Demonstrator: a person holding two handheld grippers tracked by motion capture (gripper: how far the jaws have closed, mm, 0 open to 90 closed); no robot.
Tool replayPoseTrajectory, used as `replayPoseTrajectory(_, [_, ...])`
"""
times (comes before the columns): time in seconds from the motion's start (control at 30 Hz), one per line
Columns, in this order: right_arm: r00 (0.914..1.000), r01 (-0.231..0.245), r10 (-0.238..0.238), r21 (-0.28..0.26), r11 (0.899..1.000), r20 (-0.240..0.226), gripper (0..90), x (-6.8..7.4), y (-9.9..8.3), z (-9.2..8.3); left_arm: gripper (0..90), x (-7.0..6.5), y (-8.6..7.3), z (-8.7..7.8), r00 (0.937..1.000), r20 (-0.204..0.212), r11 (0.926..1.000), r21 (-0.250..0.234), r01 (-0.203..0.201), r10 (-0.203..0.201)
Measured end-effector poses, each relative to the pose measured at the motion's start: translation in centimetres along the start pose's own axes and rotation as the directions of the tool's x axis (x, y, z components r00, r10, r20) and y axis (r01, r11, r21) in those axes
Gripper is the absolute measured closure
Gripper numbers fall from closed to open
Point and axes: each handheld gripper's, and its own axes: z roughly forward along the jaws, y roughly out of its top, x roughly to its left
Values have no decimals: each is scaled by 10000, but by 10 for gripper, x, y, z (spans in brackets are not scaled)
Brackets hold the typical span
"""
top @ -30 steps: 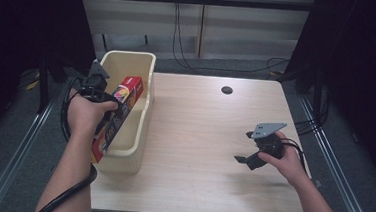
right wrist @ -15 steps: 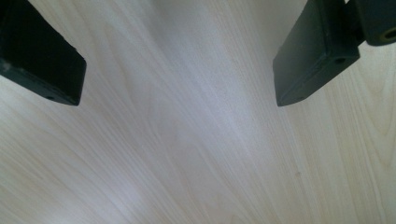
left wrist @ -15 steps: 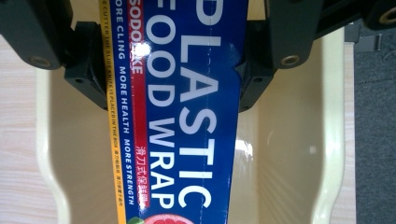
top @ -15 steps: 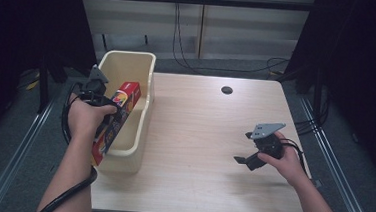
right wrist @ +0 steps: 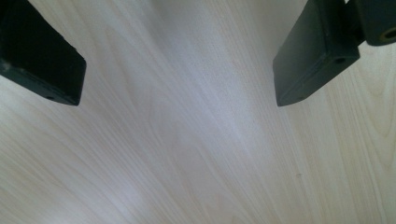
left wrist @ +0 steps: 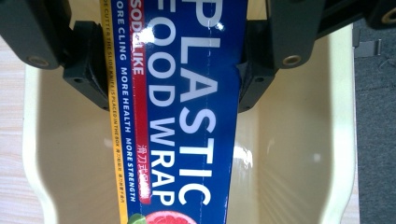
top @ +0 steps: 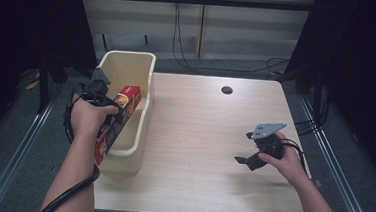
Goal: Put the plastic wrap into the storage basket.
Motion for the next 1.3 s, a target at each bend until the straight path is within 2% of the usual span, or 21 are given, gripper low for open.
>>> replayPoseTrajectory(0.1, [10000, 25, -25, 22, 10000, 4, 23, 0, 0, 1, 387, 0, 1, 0, 10000, -27, 9999, 90, -55, 55])
replayPoseTrajectory(0.13, [9999, 14, -15, -30, 10000, -116, 23, 0, 0, 1, 382, 0, 2, -1, 9999, -76, 9999, -35, -116, 116])
replayPoseTrajectory(0.17, [10000, 17, -17, 47, 10000, -72, 23, 0, 0, 1, 388, -1, 4, -8, 10000, 28, 9988, -489, 22, -20])
replayPoseTrajectory(0.3, [10000, 8, -8, 93, 10000, -9, 23, 0, 0, 1, 421, -5, 7, -21, 9995, 276, 9976, -689, -103, 122])
replayPoseTrajectory(0.37, [10000, 1, 0, 92, 10000, -56, 23, 0, 0, 1, 407, -8, 9, -26, 9998, 136, 9970, -763, -146, 157])
replayPoseTrajectory(0.57, [10000, 69, -68, 103, 9999, -71, 23, 1, -1, 1, 378, -12, 10, -25, 9990, 394, 9966, -811, -173, 205])
replayPoseTrajectory(0.7, [9999, 71, -70, 118, 9999, -98, 23, 1, -1, 1, 355, -14, 11, -26, 9979, 511, 9942, -1016, -348, 402])
replayPoseTrajectory(0.77, [9999, 72, -71, 98, 9999, -78, 23, 1, -1, 1, 336, -16, 11, -27, 9966, 716, 9932, -1119, -318, 400])
replayPoseTrajectory(0.9, [10000, 42, -41, 76, 10000, -20, 23, 1, 0, 1, 280, -21, 12, -28, 9934, 1010, 9898, -1363, -406, 546])
replayPoseTrajectory(1.03, [10000, 74, -73, 203, 9998, -45, 23, 3, -2, 1, 231, -32, 14, -29, 9882, 1264, 9853, -1571, -664, 868])
replayPoseTrajectory(1.1, [9999, 74, -73, 125, 9999, -72, 24, 3, -2, 0, 214, -40, 14, -28, 9828, 1494, 9834, -1607, -841, 1085])
replayPoseTrajectory(1.13, [9999, 74, -73, 125, 9999, -72, 24, 3, -2, 0, 208, -40, 14, -28, 9828, 1494, 9834, -1607, -841, 1085])
replayPoseTrajectory(1.23, [10000, 21, -21, 30, 10000, 40, 23, 2, -1, -2, 194, -49, 15, -26, 9746, 1825, 9799, -1739, -978, 1297])
replayPoseTrajectory(1.27, [10000, 21, -21, 30, 10000, 40, 23, 2, -1, -2, 194, -49, 15, -26, 9746, 1825, 9799, -1739, -978, 1297])
replayPoseTrajectory(1.3, [10000, 21, -21, 33, 10000, 40, 23, 3, -1, -2, 194, -52, 14, -24, 9717, 1946, 9794, -1757, -999, 1340])
